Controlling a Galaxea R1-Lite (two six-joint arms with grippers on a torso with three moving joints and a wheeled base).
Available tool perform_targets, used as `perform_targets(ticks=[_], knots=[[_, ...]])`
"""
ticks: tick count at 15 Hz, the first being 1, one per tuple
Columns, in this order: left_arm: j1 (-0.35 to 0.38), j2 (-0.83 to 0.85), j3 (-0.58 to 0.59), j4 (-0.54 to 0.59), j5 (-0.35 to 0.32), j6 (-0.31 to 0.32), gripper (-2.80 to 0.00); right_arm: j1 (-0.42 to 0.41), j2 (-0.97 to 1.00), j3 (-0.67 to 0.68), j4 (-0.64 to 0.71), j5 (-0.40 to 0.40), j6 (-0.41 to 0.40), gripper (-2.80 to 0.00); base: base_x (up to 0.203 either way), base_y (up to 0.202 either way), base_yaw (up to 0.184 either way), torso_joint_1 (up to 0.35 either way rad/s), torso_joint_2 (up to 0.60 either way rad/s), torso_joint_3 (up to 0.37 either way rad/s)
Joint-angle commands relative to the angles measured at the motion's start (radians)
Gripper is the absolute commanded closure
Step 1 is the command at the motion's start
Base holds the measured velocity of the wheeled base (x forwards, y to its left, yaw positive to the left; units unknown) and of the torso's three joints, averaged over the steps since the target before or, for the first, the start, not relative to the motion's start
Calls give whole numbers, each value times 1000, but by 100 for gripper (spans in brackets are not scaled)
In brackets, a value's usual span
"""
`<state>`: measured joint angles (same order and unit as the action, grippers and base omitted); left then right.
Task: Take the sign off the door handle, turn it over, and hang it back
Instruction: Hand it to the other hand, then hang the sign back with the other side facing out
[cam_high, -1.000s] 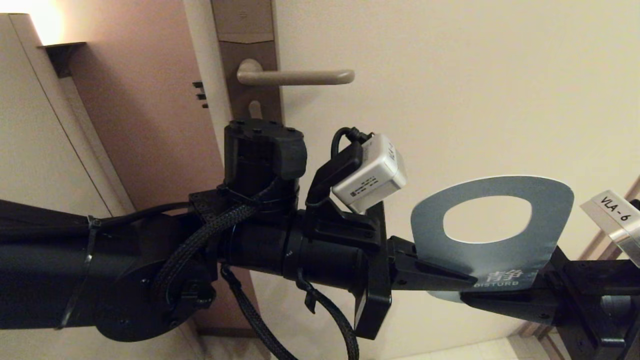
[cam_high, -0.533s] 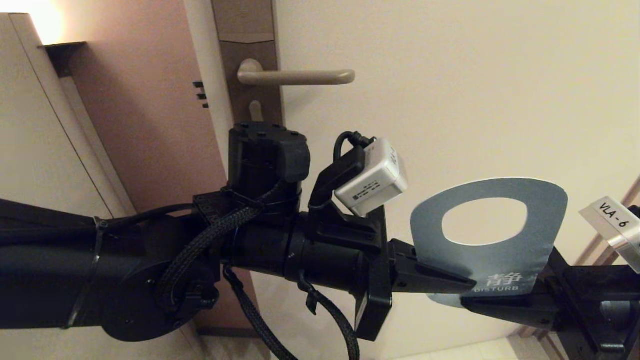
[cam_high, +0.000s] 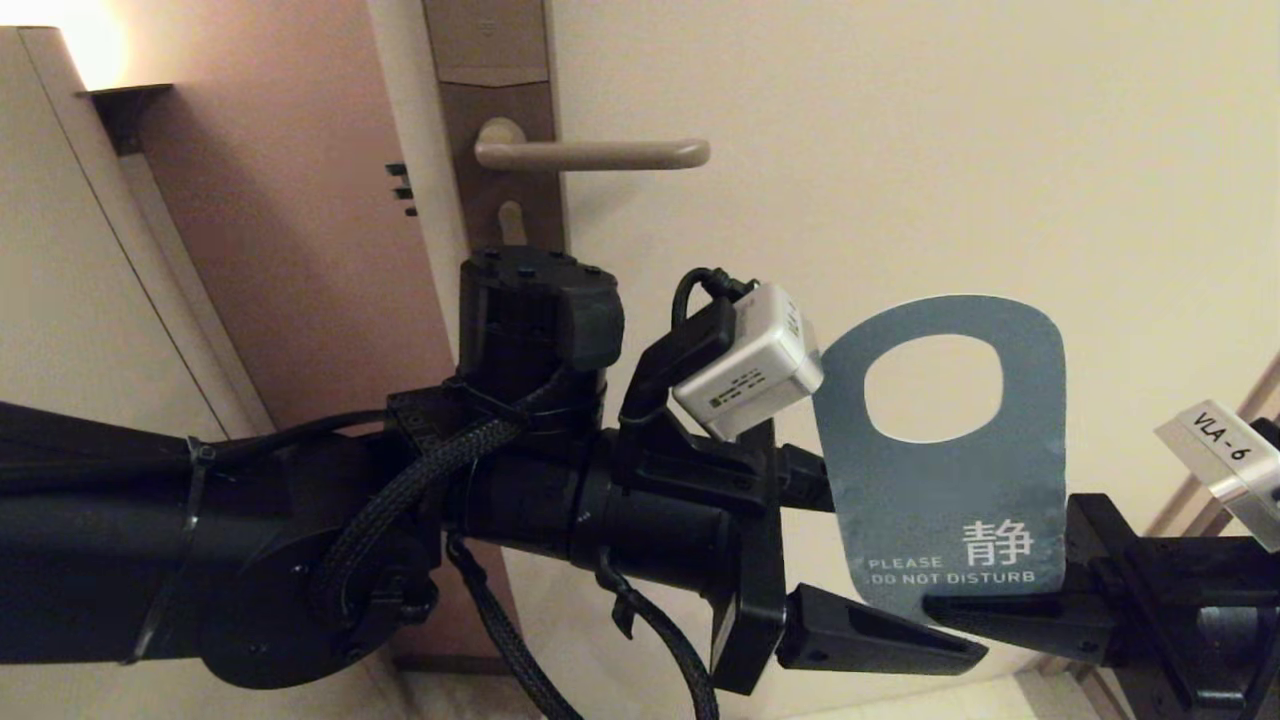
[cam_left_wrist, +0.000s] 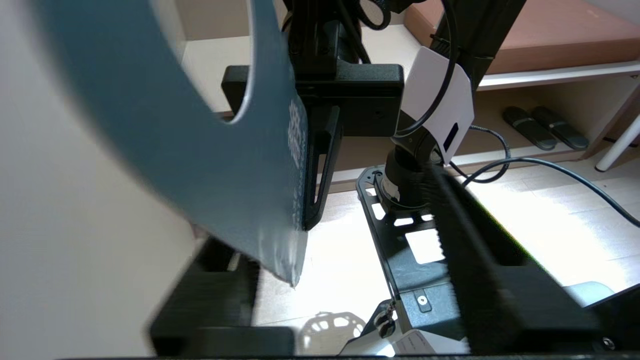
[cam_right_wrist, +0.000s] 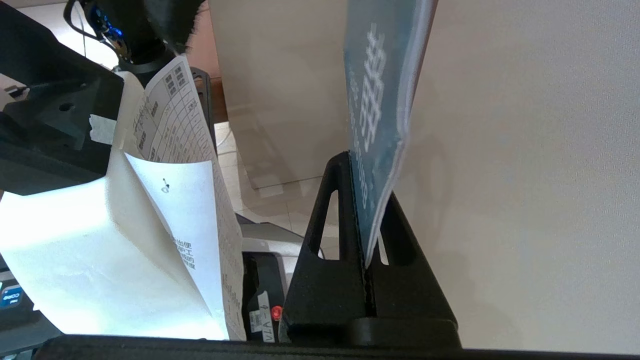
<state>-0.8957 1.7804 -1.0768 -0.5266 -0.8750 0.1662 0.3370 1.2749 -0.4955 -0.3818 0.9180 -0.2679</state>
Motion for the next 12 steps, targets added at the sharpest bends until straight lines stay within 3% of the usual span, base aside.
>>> perform_targets(ticks=[1,12], knots=[[1,-4,8,-4,-1,2,-280,-1,1,0,-2,7,-2,0,0,0,0,0,0,0],[183,-133,176,-7,3,15,-280,-3,2,0,-2,-42,-2,0,0,0,0,0,0,0]])
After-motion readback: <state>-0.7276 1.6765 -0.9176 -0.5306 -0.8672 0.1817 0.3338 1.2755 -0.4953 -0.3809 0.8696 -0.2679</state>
